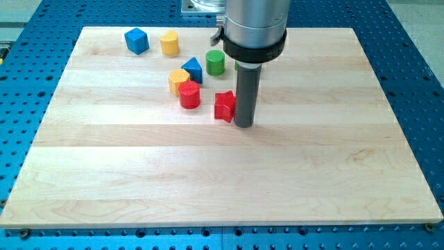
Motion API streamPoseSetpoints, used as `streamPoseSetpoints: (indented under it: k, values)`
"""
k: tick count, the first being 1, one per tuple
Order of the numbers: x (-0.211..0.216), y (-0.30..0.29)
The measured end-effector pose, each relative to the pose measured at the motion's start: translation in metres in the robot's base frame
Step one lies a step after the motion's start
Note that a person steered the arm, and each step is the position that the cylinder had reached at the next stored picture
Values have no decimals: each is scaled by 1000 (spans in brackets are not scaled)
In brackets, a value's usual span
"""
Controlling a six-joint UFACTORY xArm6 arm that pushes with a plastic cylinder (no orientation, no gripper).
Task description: Push the blue cube into the red circle
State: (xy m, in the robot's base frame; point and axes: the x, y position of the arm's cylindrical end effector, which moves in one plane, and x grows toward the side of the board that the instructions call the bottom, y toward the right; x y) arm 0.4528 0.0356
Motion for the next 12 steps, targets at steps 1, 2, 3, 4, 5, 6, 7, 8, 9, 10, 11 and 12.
streamPoseSetpoints:
  k: [1, 2, 3, 4, 5, 6, 7, 8, 9, 10, 11, 12]
  values:
    - [0, -20]
    - [8, -54]
    - [36, -142]
    - [-45, -256]
    - [-135, -313]
    - [-194, -324]
    - [-235, -254]
    - [-230, -204]
    - [-196, -194]
    - [-215, -182]
    - [-245, -138]
    - [-243, -91]
